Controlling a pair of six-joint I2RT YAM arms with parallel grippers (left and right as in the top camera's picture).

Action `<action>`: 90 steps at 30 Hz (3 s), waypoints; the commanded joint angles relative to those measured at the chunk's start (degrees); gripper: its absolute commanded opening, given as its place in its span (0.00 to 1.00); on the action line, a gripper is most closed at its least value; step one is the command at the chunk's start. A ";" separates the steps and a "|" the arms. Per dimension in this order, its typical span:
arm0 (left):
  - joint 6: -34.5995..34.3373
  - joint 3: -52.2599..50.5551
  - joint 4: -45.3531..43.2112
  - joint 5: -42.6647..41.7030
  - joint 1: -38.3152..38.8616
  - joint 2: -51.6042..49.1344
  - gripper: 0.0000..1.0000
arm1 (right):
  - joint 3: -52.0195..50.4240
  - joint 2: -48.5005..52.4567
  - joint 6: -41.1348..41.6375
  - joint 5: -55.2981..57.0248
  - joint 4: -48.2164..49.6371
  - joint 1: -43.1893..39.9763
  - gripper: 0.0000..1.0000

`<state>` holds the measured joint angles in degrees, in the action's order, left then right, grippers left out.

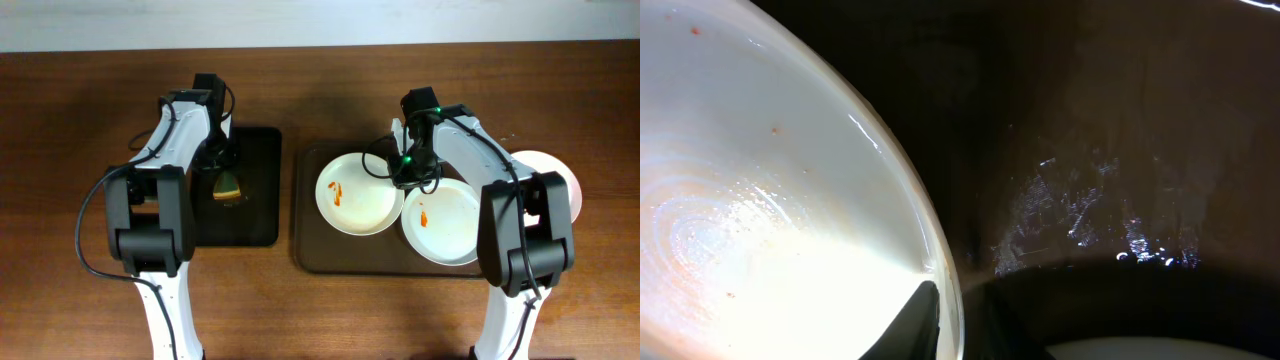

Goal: Clean dirty plates on tray and stack at the side
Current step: 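Grasp the sponge with the left gripper and lift it from the black tray, then carry the sponge with the left gripper over the middle plate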

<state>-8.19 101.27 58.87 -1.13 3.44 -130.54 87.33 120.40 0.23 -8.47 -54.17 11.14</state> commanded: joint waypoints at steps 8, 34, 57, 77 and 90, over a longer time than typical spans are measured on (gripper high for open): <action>-0.11 -1.79 7.91 -1.29 0.20 -1.25 0.80 | 0.63 -0.11 0.48 -0.31 0.00 0.26 0.17; 0.11 -2.25 -0.13 -0.15 3.45 -1.36 0.54 | 0.63 -0.11 0.48 -0.33 0.68 0.26 0.36; 0.13 -2.23 0.09 -0.15 4.22 -1.36 0.00 | -0.85 -0.11 2.21 -0.33 1.51 0.26 0.05; 1.01 9.53 16.28 -0.15 3.43 4.48 0.00 | -0.85 -0.11 2.21 -0.33 1.46 0.26 0.04; 3.06 9.42 23.58 -2.95 3.91 8.11 0.00 | -0.85 -0.11 2.21 -0.33 1.27 0.26 0.04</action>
<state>-7.66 109.89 82.52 -2.98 7.01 -123.96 86.98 120.40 1.96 -9.10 -52.84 11.14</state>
